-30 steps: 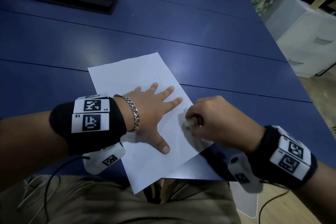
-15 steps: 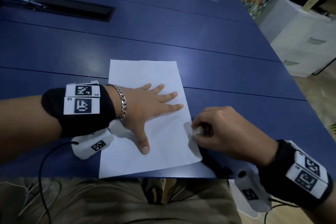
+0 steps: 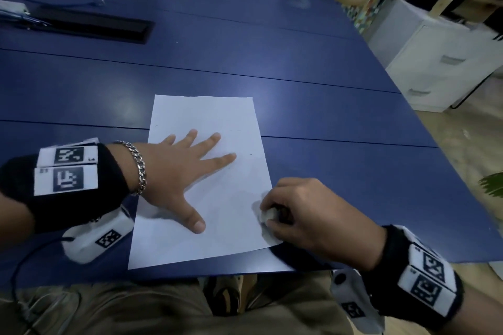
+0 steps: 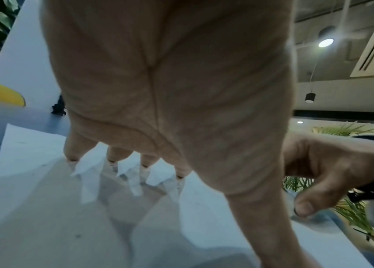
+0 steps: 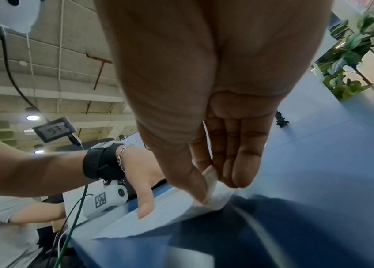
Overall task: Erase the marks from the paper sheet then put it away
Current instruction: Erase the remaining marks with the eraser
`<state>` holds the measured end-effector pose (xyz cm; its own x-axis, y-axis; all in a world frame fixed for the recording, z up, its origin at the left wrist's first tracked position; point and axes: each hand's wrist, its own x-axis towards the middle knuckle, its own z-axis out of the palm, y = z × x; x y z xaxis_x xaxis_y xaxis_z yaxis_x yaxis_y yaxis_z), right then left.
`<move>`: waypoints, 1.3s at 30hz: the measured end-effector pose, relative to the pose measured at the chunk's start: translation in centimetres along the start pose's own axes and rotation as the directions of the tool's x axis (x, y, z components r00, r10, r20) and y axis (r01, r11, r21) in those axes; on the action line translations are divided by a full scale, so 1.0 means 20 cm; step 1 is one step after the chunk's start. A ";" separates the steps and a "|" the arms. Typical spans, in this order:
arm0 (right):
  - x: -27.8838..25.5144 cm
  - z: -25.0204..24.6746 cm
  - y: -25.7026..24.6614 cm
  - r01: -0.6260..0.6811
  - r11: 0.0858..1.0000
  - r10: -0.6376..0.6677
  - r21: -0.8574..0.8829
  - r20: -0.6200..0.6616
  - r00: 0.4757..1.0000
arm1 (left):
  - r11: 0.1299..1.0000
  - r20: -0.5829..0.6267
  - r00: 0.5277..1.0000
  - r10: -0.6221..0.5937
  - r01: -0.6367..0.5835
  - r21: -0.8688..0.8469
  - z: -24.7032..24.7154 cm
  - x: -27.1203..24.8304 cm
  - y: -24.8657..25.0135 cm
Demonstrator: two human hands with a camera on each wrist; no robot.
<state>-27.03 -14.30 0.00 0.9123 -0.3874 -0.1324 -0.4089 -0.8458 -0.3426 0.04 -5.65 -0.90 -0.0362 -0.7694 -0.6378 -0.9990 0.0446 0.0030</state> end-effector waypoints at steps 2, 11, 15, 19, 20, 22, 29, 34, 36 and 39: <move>0.01 0.00 0.01 -0.011 1.000 0.011 -0.006 -0.011 1.000 | 1.000 -0.011 1.000 -0.006 0.006 0.008 -0.02 0.01 -0.02; 0.02 0.01 0.04 0.023 1.000 -0.022 0.003 -0.031 0.999 | 0.996 -0.108 0.993 0.048 -0.056 -0.072 -0.08 0.03 0.11; 0.04 -0.01 0.05 0.036 0.999 -0.036 -0.017 0.008 0.999 | 0.999 -0.136 0.991 0.015 -0.018 -0.026 -0.08 0.11 0.17; 0.15 -0.11 0.12 -0.015 0.999 0.014 -0.045 -0.038 0.999 | 0.999 -0.136 0.990 -0.024 0.017 -0.051 -0.05 0.16 0.15; 0.19 -0.13 0.15 -0.042 0.999 0.040 -0.025 -0.061 0.997 | 0.998 -0.134 0.991 -0.029 0.022 -0.055 -0.05 0.16 0.15; 0.26 -0.15 0.18 -0.059 0.998 0.059 0.002 -0.071 0.996 | 0.997 -0.120 0.992 -0.046 0.037 -0.070 -0.06 0.17 0.15; 0.40 -0.12 0.15 0.017 0.997 -0.022 -0.078 -0.069 0.997 | 0.994 -0.093 0.993 -0.067 0.058 -0.097 -0.07 0.18 0.15; 0.36 -0.13 0.10 0.158 0.980 -0.139 -0.122 0.150 0.979 | 0.991 -0.095 0.993 -0.074 0.063 -0.114 -0.07 0.19 0.15; 0.42 -0.16 0.14 0.081 0.991 -0.074 -0.104 0.066 0.995 | 0.991 -0.092 0.992 -0.083 0.071 -0.117 -0.07 0.18 0.15; 0.47 -0.17 0.19 0.019 0.994 -0.023 -0.111 -0.037 0.999 | 0.988 -0.084 0.992 -0.095 0.084 -0.131 -0.08 0.18 0.15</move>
<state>-20.15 -22.34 0.54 0.9201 -0.3813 -0.0897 -0.3916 -0.8883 -0.2400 -3.19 -9.28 -2.02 0.0571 -0.8209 -0.5683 -0.9933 -0.1040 0.0505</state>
